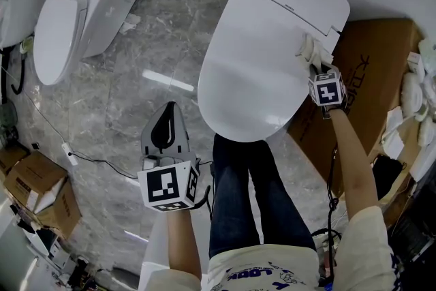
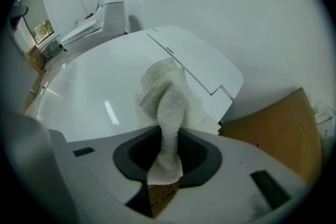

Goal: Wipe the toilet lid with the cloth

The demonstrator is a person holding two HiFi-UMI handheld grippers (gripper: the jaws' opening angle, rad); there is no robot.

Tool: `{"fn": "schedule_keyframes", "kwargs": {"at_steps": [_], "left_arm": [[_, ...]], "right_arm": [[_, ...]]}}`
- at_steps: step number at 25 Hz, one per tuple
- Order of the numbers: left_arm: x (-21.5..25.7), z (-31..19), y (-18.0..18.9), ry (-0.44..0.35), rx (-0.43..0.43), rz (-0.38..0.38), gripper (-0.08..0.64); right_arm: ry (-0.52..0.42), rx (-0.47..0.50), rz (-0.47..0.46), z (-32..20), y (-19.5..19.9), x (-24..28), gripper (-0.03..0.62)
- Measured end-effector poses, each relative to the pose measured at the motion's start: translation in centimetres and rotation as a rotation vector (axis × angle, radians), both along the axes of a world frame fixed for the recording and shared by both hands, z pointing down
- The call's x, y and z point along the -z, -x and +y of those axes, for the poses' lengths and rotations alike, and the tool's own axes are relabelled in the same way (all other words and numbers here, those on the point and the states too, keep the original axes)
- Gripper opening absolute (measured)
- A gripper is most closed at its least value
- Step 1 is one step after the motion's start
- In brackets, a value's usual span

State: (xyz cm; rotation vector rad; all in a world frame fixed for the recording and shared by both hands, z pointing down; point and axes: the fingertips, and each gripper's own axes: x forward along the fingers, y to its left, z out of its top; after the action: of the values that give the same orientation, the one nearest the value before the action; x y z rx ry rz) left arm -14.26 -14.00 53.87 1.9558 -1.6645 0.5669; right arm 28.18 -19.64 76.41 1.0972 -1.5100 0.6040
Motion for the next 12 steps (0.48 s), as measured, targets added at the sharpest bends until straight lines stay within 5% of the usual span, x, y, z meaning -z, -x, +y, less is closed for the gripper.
{"fn": "schedule_keyframes", "kwargs": {"at_steps": [12], "left_arm": [[1.1,1.8,0.4,-0.016,0.019,0.001,0.003]], "right_arm": [[-0.013,-0.029,-0.041,4.6,2.7,0.0,0.080]]}}
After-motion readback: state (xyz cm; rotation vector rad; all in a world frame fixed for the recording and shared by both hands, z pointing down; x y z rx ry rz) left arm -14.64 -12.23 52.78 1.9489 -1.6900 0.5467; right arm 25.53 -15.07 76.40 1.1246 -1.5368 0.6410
